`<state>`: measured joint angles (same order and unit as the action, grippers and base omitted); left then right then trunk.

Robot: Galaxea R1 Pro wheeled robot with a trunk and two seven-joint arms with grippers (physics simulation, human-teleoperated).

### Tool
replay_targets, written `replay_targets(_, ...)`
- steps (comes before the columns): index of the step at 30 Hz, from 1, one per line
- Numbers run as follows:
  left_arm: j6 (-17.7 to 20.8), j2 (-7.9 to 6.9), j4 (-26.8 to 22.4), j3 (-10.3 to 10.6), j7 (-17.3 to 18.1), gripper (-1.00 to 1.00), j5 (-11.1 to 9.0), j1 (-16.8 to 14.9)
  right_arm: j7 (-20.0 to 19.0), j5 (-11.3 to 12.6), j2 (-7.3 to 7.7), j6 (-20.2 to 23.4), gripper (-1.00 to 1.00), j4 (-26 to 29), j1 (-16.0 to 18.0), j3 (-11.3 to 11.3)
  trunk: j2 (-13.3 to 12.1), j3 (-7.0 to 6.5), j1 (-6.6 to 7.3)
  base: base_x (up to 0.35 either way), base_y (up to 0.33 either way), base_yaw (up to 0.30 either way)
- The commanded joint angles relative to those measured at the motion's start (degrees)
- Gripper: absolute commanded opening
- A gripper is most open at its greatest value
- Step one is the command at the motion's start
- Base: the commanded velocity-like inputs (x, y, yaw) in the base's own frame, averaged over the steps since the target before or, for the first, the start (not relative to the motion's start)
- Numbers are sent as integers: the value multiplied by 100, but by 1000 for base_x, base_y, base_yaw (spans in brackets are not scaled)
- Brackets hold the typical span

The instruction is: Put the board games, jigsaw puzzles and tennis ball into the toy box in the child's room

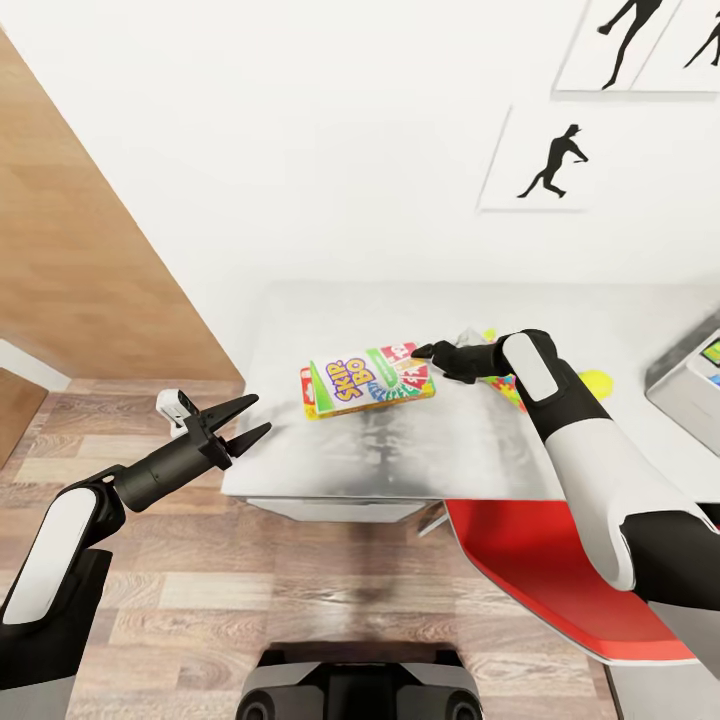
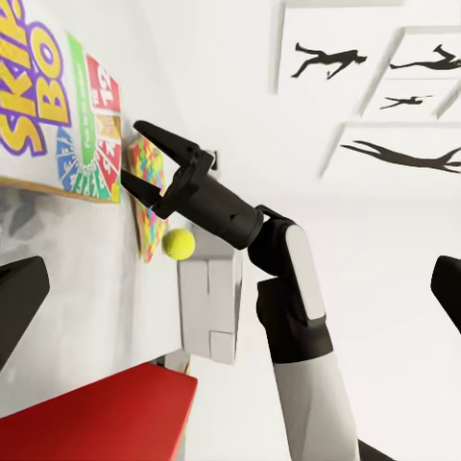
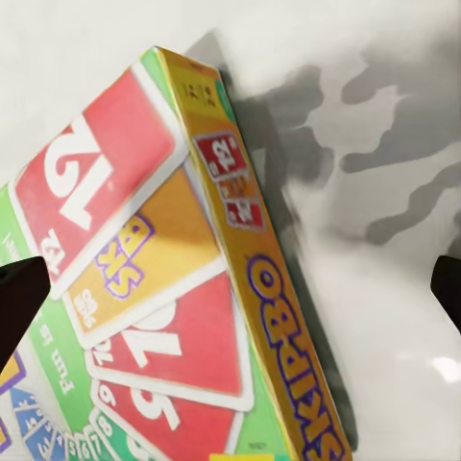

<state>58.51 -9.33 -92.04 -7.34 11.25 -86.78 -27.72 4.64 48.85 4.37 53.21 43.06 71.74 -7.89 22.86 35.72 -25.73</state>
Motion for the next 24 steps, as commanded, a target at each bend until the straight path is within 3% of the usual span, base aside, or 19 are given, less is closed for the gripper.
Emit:
replay_targets(1, 20, 1, 2, -4, 55, 100, 56, -5, 55, 76, 5, 6, 100, -35, -1, -27, 5, 8, -5, 0, 0, 55)
replay_targets(17, 20, 1, 2, -4, 61, 100, 56, -5, 55, 87, 16, 17, 100, -34, -15, -17, 5, -39, -5, 0, 0, 185)
replay_targets(24, 20, 1, 2, -4, 61, 100, 56, -5, 55, 89, 28, 15, 100, -34, -30, -9, 5, -47, -5, 0, 0, 72)
